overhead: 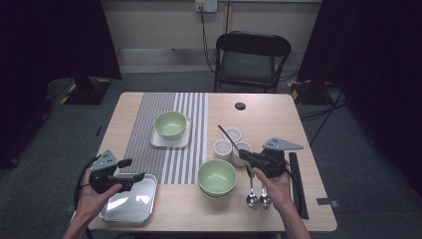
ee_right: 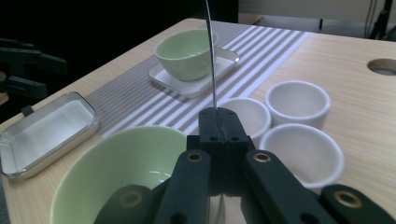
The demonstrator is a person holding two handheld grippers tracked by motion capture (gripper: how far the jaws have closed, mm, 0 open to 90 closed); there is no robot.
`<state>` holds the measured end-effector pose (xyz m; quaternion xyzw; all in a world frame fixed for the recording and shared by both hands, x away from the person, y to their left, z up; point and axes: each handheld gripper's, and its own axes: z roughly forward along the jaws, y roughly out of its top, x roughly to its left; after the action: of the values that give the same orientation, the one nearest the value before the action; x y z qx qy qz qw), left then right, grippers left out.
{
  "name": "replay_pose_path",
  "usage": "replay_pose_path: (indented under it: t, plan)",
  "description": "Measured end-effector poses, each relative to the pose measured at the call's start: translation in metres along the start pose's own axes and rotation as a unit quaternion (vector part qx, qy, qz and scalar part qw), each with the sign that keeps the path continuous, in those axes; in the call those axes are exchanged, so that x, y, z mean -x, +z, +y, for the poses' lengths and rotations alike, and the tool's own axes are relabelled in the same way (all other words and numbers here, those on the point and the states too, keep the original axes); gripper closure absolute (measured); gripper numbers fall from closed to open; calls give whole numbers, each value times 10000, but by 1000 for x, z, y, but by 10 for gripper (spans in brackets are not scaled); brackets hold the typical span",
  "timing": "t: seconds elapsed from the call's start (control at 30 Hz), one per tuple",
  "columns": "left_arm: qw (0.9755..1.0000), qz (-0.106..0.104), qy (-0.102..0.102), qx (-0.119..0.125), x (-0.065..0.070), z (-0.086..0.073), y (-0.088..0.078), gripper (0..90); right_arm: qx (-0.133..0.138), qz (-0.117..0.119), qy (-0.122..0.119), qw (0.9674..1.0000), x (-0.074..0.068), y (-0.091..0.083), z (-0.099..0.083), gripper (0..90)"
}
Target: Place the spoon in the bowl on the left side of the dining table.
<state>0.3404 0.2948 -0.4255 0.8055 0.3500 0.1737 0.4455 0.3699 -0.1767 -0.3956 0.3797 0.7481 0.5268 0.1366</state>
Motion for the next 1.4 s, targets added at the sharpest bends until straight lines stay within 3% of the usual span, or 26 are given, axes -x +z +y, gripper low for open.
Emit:
replay_pose_path:
  t: [0.1,0.3,0.37,0.6,0.73,0.8,0.87,0.93,0.97,1.17,1.23,1.27,1.33,1.4]
  plan:
    - [9999,-27,106,-8,5,8,7,259,31,90,-33,9999,-5,5,3,900]
    - [9996,-78,172,196,13,29,17,240,103,304,-151,9994,-17,15,14,900]
    - [9993,-232,195,213,15,37,21,236,142,362,-189,9991,-20,16,19,900]
    - [9982,-319,376,340,26,65,38,236,294,583,-360,9972,-35,25,35,900]
    - [9960,-670,413,425,31,81,47,288,362,717,-403,9960,-43,29,40,900]
    - [9933,-959,351,545,34,88,51,280,383,806,-389,9953,-47,32,40,900]
    - [9925,-997,377,600,39,94,55,299,345,873,-410,9947,-50,36,38,900]
    - [9918,-1027,375,662,41,98,56,290,319,915,-421,9944,-52,39,37,900]
    - [9891,-1192,378,778,42,100,56,290,304,921,-446,9943,-54,40,37,900]
    - [9881,-1261,350,809,46,101,52,340,262,979,-379,9941,-58,41,31,900]
    - [9885,-1220,274,855,44,100,52,374,246,1035,-363,9937,-61,43,29,900]
    - [9869,-1326,142,907,43,99,52,375,234,1054,-384,9934,-62,44,28,900]
    - [9886,-1156,128,959,43,99,52,390,201,1109,-409,9928,-66,47,27,900]
    - [9876,-1267,11,931,44,100,54,390,170,1165,-413,9922,-69,50,27,900]
